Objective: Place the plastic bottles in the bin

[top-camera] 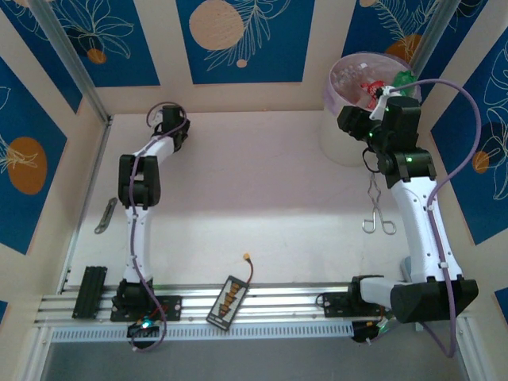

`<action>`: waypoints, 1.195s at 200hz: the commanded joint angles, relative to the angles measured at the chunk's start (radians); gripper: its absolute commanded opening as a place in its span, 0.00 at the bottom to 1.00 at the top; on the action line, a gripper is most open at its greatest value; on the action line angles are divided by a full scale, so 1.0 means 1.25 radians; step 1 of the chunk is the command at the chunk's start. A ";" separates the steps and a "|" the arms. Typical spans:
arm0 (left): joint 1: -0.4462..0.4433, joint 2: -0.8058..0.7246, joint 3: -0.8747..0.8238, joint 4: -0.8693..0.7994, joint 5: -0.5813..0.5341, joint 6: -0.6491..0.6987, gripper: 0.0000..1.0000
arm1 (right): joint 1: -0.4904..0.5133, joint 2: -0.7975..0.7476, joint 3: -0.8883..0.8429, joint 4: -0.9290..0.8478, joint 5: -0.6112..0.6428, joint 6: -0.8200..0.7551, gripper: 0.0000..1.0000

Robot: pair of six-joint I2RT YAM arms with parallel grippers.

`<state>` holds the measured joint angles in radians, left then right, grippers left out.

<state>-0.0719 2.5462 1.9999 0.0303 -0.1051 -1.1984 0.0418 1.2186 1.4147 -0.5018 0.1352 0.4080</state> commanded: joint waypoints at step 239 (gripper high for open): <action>-0.261 -0.944 -0.940 0.019 0.606 0.617 0.06 | 0.274 0.111 -0.142 0.077 -0.467 0.118 0.70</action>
<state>-0.3664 1.4265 0.8650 0.0616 0.4946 -0.5003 0.3569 1.3231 1.2606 -0.4995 -0.3038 0.5068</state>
